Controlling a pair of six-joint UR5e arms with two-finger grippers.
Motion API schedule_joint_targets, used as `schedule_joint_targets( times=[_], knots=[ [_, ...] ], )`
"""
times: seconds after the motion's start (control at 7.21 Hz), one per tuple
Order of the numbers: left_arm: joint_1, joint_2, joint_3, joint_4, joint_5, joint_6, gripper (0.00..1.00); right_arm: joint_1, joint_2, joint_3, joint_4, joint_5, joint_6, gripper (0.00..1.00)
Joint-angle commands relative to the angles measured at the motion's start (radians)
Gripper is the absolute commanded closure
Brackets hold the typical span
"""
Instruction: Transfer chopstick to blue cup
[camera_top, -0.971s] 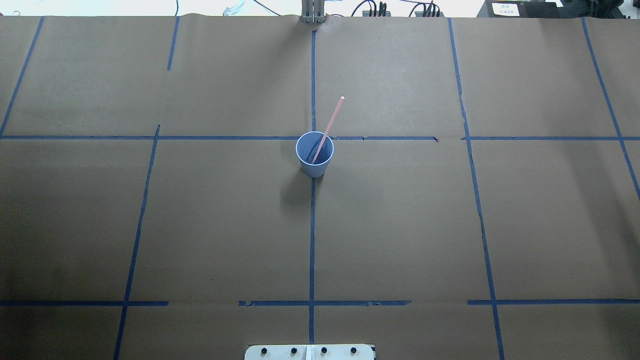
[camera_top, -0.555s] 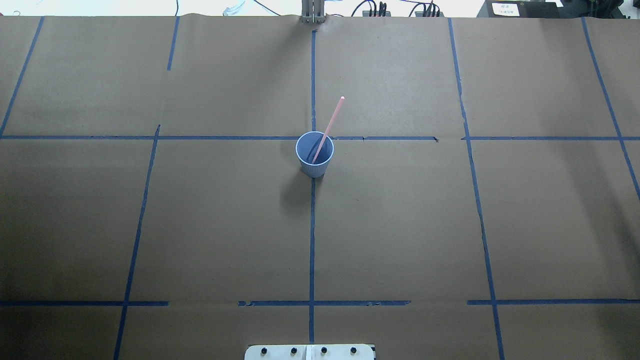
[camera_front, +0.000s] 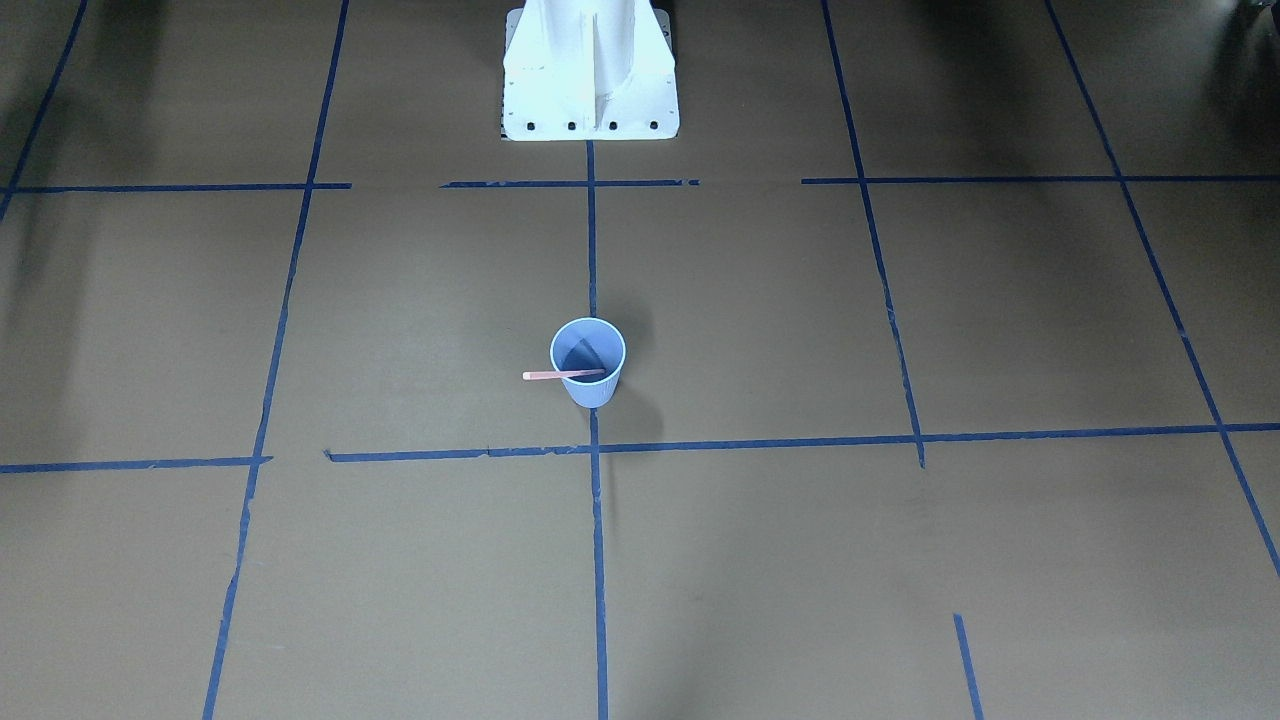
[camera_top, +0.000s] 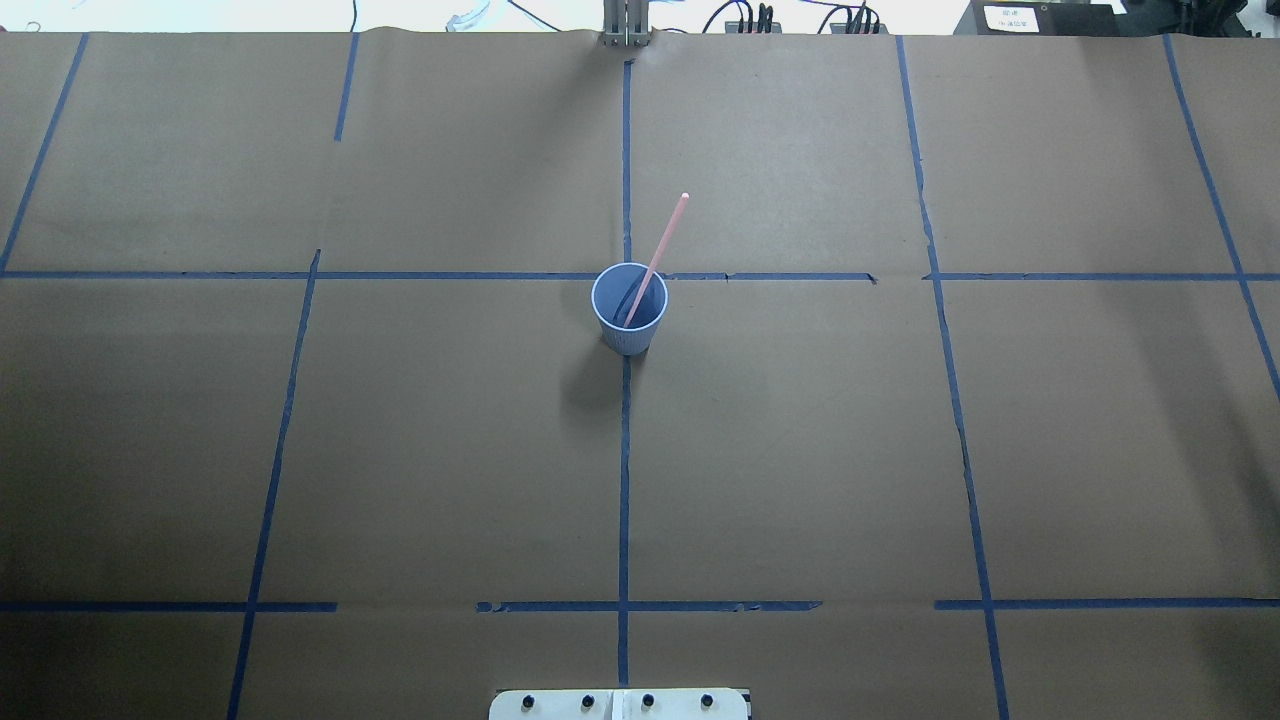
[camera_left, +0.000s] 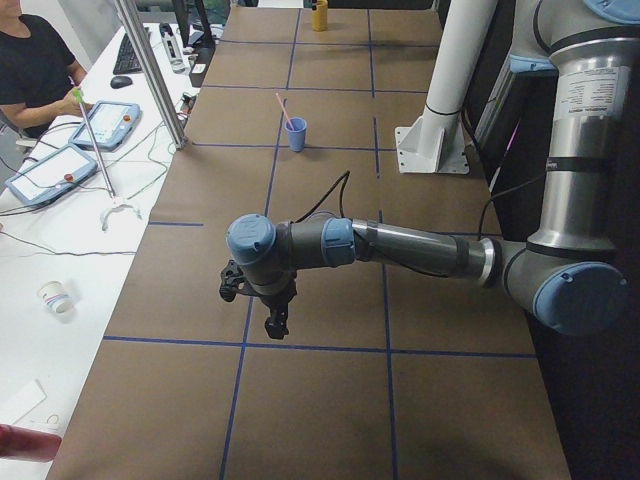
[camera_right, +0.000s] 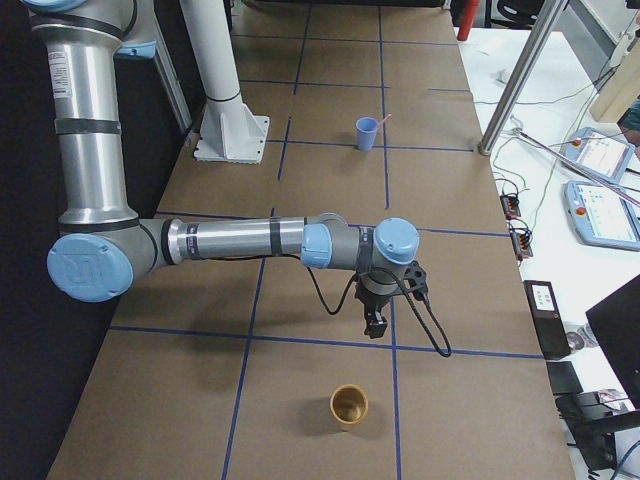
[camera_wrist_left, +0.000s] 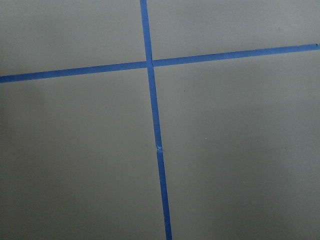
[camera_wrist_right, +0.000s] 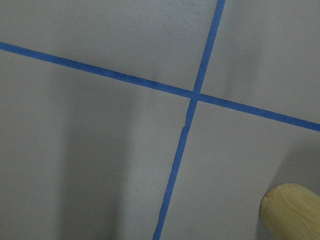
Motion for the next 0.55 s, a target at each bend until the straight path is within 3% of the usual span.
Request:
schedule_joint_targets(
  times=[0.0,0.42],
  knots=[
    [0.0,0.01,0.008,-0.015,0.001,0.001,0.0,-0.001,0.001,0.004,0.006,0.004,0.0,0.0],
    [0.002,0.015,-0.004,-0.025,0.001,-0.001,0.0,-0.018,0.001,0.007,0.006,0.006,0.003,0.0]
  ],
)
